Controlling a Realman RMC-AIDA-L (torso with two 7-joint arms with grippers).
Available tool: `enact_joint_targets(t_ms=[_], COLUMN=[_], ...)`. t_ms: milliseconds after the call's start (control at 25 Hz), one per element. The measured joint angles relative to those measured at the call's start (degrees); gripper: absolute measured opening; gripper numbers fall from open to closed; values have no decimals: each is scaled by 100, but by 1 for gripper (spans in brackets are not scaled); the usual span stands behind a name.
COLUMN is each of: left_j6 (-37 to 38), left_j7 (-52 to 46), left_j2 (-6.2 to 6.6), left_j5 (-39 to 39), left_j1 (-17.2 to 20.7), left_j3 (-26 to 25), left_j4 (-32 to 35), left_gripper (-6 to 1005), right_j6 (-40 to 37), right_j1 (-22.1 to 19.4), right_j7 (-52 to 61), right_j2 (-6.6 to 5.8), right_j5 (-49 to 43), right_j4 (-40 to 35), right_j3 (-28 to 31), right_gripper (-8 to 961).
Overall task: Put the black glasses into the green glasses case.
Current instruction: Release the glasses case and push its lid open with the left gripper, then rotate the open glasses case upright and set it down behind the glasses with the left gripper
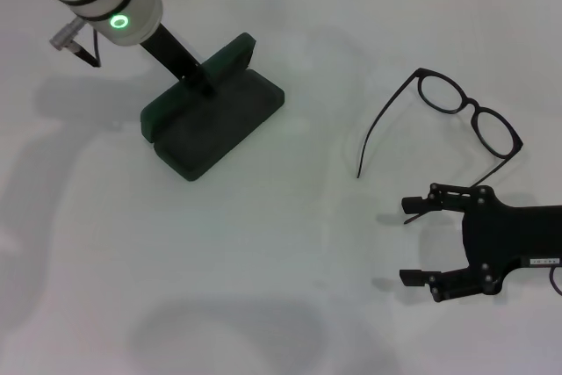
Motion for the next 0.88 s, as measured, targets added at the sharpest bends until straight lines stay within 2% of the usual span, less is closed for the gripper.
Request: enact_joint_targets(t_ms=[200,520,680,880], left_j6=[-41,-15,141,429], left_j7=[19,193,783,1734], left_j2=[-24,-28,-33,-79], left_j5=[56,18,-271,-728], left_j1=[18,29,124,359], left_j3=[-1,-5,0,-1], left_j4=[18,57,276,856], left_gripper=[326,199,200,199], right_j6=[0,0,0,0], right_j1=[-4,-1,-10,-31], right_j7=[0,0,0,0], right_j2=[13,16,16,22], right_j5=[0,13,15,13], right_j4=[27,79,80,80], right_j3=[-5,-9,-9,-9], right_gripper=[873,873,873,873])
